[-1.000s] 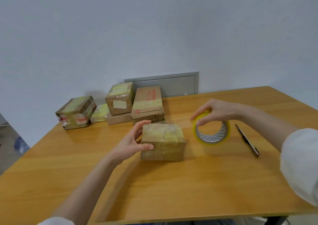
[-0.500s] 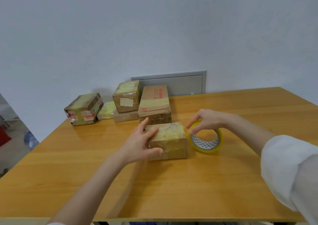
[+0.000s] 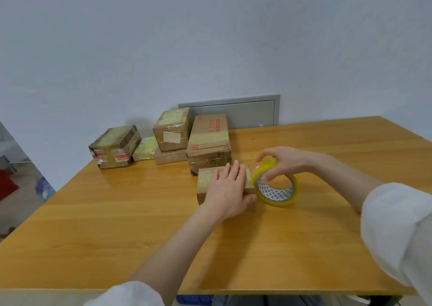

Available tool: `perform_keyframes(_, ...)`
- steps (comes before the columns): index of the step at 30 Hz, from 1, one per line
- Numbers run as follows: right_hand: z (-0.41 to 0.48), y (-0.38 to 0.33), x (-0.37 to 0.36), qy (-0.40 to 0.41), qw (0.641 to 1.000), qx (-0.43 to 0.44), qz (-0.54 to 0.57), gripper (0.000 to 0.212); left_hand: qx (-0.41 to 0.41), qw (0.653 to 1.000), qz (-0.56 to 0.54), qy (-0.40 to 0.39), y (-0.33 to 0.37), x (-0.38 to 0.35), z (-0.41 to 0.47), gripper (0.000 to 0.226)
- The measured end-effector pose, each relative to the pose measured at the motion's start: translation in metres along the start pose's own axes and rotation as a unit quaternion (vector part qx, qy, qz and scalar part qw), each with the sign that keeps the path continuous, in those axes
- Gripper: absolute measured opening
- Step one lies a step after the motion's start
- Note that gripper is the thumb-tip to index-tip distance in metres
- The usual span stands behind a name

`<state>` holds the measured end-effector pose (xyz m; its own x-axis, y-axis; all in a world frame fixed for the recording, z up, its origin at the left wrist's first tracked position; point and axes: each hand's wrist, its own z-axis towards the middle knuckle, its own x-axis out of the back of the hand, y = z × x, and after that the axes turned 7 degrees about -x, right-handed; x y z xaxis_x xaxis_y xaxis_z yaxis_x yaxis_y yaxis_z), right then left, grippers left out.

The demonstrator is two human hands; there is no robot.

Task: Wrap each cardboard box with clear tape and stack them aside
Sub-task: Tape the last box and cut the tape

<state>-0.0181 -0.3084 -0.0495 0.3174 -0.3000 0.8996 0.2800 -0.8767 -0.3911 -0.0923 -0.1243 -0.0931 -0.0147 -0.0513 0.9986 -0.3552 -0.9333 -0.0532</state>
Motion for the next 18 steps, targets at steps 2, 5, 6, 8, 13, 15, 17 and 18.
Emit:
perform_keyframes(2, -0.01, 0.013, 0.005, 0.012, 0.997, -0.028, 0.071, 0.062, 0.023, 0.999, -0.016, -0.015, 0.006, 0.004, 0.004, 0.088)
perform_keyframes(5, -0.02, 0.027, -0.002, 0.025, 0.985, -0.018, 0.168, 0.055, 0.054, 0.997, -0.048, -0.018, 0.016, 0.008, 0.014, 0.086)
perform_keyframes(6, -0.023, 0.031, -0.006, 0.038, 0.981, -0.008, 0.188, 0.052, 0.055, 0.998, -0.04, -0.016, 0.018, 0.007, 0.016, 0.083)
perform_keyframes(8, -0.027, 0.037, -0.008, 0.073, 0.979, 0.013, 0.191, 0.046, 0.046, 0.998, -0.022, -0.021, 0.018, 0.009, 0.018, 0.077)
perform_keyframes(13, -0.028, 0.042, 0.015, 0.09, 0.987, 0.041, 0.125, 0.048, 0.036, 0.999, -0.008, -0.023, 0.009, 0.011, 0.017, 0.072)
perform_keyframes(15, -0.029, 0.051, 0.017, 0.075, 0.995, 0.013, 0.072, 0.049, 0.032, 0.999, -0.005, -0.018, 0.008, 0.008, 0.016, 0.071)
perform_keyframes(17, -0.034, 0.058, 0.016, 0.045, 0.997, -0.016, 0.061, 0.047, 0.029, 0.999, -0.003, -0.017, 0.007, 0.007, 0.016, 0.071)
perform_keyframes(18, -0.035, 0.06, 0.015, 0.036, 0.997, -0.022, 0.066, 0.046, 0.029, 0.999, -0.002, -0.019, 0.007, 0.008, 0.016, 0.071)
